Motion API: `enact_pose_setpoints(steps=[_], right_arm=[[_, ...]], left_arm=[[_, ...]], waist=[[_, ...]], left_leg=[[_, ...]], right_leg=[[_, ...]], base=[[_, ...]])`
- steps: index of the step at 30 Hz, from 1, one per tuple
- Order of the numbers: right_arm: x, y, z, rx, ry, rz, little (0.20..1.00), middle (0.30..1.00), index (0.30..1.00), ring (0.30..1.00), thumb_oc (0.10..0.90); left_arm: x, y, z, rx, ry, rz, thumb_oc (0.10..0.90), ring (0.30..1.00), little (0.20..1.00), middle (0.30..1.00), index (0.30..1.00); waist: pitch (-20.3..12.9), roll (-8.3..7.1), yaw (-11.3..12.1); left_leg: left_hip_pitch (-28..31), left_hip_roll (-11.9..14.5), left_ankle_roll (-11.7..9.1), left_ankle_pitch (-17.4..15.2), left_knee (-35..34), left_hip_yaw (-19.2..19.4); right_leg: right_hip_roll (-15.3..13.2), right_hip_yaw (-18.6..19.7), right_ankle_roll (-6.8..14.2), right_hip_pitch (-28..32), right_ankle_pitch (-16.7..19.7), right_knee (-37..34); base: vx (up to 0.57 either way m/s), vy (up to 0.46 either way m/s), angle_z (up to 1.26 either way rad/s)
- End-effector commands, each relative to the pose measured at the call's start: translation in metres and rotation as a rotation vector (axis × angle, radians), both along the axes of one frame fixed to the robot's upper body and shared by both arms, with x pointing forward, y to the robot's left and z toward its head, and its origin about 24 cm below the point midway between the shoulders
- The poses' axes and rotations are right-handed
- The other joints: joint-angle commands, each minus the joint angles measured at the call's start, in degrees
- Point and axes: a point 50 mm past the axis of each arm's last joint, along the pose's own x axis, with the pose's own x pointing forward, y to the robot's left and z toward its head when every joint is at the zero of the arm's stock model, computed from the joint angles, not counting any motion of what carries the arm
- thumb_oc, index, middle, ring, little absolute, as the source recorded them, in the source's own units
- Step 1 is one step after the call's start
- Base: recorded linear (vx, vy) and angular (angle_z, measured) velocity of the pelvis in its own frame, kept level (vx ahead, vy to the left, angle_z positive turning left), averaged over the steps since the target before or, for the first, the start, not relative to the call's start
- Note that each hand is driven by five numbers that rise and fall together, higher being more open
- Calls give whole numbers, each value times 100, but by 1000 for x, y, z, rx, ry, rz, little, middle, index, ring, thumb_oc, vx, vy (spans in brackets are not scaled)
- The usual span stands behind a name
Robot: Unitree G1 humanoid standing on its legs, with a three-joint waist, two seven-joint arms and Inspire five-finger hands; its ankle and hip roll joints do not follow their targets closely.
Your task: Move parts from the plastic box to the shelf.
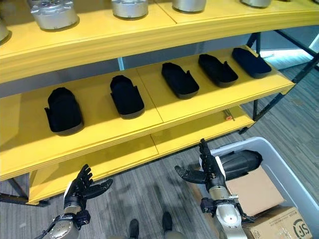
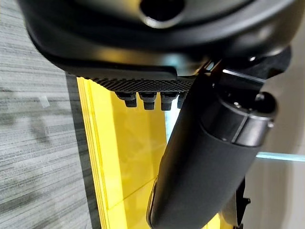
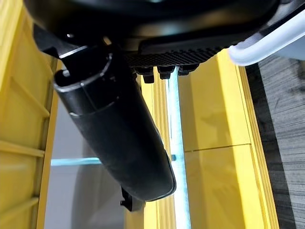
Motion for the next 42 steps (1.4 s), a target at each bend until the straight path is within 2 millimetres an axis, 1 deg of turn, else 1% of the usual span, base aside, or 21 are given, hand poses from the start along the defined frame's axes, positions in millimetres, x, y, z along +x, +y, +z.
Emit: enact_pose_setpoints(steps=[1, 7, 9, 10, 11, 12, 13, 16, 17, 19, 20, 21, 24, 27, 29, 30, 33, 38, 39, 40, 42], right_arm=[[11, 0, 46, 28, -247, 1, 1000, 1000, 1000, 1000, 900], [15, 5, 46, 44, -255, 2, 1000, 1000, 1000, 1000, 900], [18, 9, 47, 59, -265, 11, 1000, 1000, 1000, 1000, 900], [19, 15, 46, 63, -259, 35, 1000, 1000, 1000, 1000, 900], [19, 15, 46, 63, -260, 35, 1000, 1000, 1000, 1000, 900], [20, 19, 44, 59, -250, 52, 1000, 1000, 1000, 1000, 900], [21, 20, 44, 45, -248, 62, 1000, 1000, 1000, 1000, 900], [27, 26, 47, 42, -261, 70, 1000, 1000, 1000, 1000, 900], [27, 26, 50, 47, -276, 64, 1000, 1000, 1000, 1000, 900], [24, 26, 50, 51, -274, 63, 1000, 1000, 1000, 1000, 900], [23, 25, 49, 51, -267, 59, 1000, 1000, 1000, 1000, 900], [19, 23, 46, 45, -253, 52, 1000, 1000, 1000, 1000, 900], [17, 20, 48, 38, -255, 38, 1000, 1000, 1000, 1000, 900], [15, 17, 48, 39, -257, 29, 1000, 1000, 1000, 1000, 900], [14, 13, 48, 51, -261, 7, 1000, 1000, 1000, 1000, 900], [14, 12, 48, 51, -261, 7, 1000, 1000, 1000, 1000, 900], [13, 7, 51, 33, -266, -1, 1000, 1000, 1000, 1000, 900], [11, 3, 55, 18, -282, -8, 1000, 1000, 1000, 1000, 900], [11, 3, 55, 17, -282, -8, 1000, 1000, 1000, 1000, 900], [11, 1, 60, -13, -305, -4, 1000, 1000, 1000, 1000, 900], [11, -1, 62, -42, -315, -7, 1000, 1000, 1000, 1000, 900]], left_arm=[[10, 18, 34, 126, -157, -47, 900, 1000, 1000, 1000, 1000], [24, 18, 44, 178, -193, -85, 900, 1000, 1000, 1000, 1000], [27, 21, 47, 193, -202, -77, 900, 1000, 1000, 1000, 1000], [26, 25, 48, 209, -202, -64, 900, 1000, 1000, 1000, 1000], [26, 25, 48, 209, -203, -64, 900, 1000, 1000, 1000, 1000], [23, 27, 47, 207, -198, -49, 900, 1000, 1000, 1000, 1000], [19, 29, 45, 205, -187, -37, 900, 1000, 1000, 1000, 1000], [18, 30, 44, 188, -186, -11, 900, 1000, 1000, 1000, 1000], [18, 32, 46, 190, -191, -4, 900, 1000, 1000, 1000, 1000], [16, 32, 44, 192, -181, -6, 900, 1000, 1000, 1000, 1000], [17, 30, 44, 196, -180, -17, 900, 1000, 1000, 1000, 1000], [17, 27, 43, 198, -177, -30, 900, 1000, 1000, 1000, 1000], [18, 25, 43, 186, -180, -28, 900, 1000, 1000, 1000, 1000], [18, 25, 42, 178, -179, -23, 900, 1000, 1000, 1000, 1000], [19, 22, 40, 160, -178, -21, 900, 1000, 1000, 1000, 1000], [19, 22, 40, 159, -178, -21, 900, 1000, 1000, 1000, 1000], [16, 18, 35, 127, -162, -24, 900, 1000, 1000, 1000, 1000], [13, 15, 32, 115, -155, -38, 900, 1000, 1000, 1000, 1000], [13, 15, 32, 114, -155, -38, 900, 1000, 1000, 1000, 1000], [15, 13, 34, 115, -164, -53, 900, 1000, 1000, 1000, 1000], [16, 13, 35, 116, -169, -54, 900, 1000, 1000, 1000, 1000]], waist=[[-407, -55, -72], [-231, -90, -217], [-89, -85, -214], [13, -1, -31], [6, -4, -37], [26, 37, 80], [8, 35, 141], [0, -6, 228], [8, -127, 232], [-11, -196, 297], [-63, -305, 308], [-124, -383, 246], [-160, -371, 184], [-178, -359, 144], [-220, -277, 34], [-222, -268, 31], [-275, -93, -66], [-276, 187, -183], [-279, 193, -181], [-232, 305, -277], [-208, 357, -307]], left_leg=[[-263, 189, -97, -378, 140, -331], [-263, 43, 29, -371, -25, 25], [-288, 50, 54, -381, -37, 215], [-250, 151, 38, -464, -15, 505], [-266, 149, 37, -442, -21, 502], [-195, 213, 3, -502, -11, 693], [-130, 250, -9, -566, -16, 871], [103, 434, -104, -755, -5, 1208], [99, 468, -154, -754, 67, 1340], [156, 457, -173, -846, 91, 1407], [165, 419, -193, -868, 118, 1467], [205, 490, -279, -908, 194, 1478], [153, 628, -369, -905, 325, 1437], [168, 783, -462, -893, 344, 1429], [204, 1020, -603, -796, 296, 1431], [205, 1029, -611, -791, 292, 1427], [306, 1302, -778, -639, 155, 1469], [313, 1579, -948, -461, 150, 1581], [309, 1588, -953, -461, 154, 1581], [257, 1723, -1012, -409, 330, 1610], [251, 1792, -1042, -359, 459, 1627]], right_leg=[[-469, -121, 592, -116, -600, 585], [-627, 143, 838, -604, -169, 805], [-662, -26, 844, -831, -47, 990], [-1014, -986, 789, -807, -126, 1113], [-1015, -991, 785, -815, -103, 1094], [-1297, -1611, 762, -703, -127, 1122], [-1583, -1917, 775, -698, 85, 1088], [-2041, -1990, 1041, -751, 760, 747], [-2247, -2105, 1112, -718, 1139, 601], [-2241, -2338, 1112, -531, 1139, 458], [-2303, -2482, 1112, -460, 1261, 412], [-2198, -2519, 1112, -342, 1401, 202], [-2070, -2524, 1112, -269, 1393, 105], [-1942, -2527, 1112, -207, 1151, 92], [-1753, -2465, 1112, -186, 791, 120], [-1745, -2470, 1110, -186, 782, 126], [-1472, -2458, 988, -158, 299, 122], [-1165, -2348, 791, -242, -105, 272], [-1159, -2347, 786, -249, -113, 281], [-1020, -2231, 679, -337, -300, 414], [-949, -2174, 625, -396, -389, 520]], base=[[1, 214, -16], [-65, 163, -36], [-145, 155, -75], [-118, 94, -111], [-75, 128, -159], [-9, 52, -150], [10, 36, -144], [68, -107, -111], [115, -150, -131], [43, -82, -86], [136, -212, -41], [136, -214, -16], [111, -179, -13], [110, -154, -25], [133, -160, -10], [121, -137, -1], [133, -141, 2], [116, -134, -2], [151, -220, -3], [75, -125, -2], [73, -135, -7]])
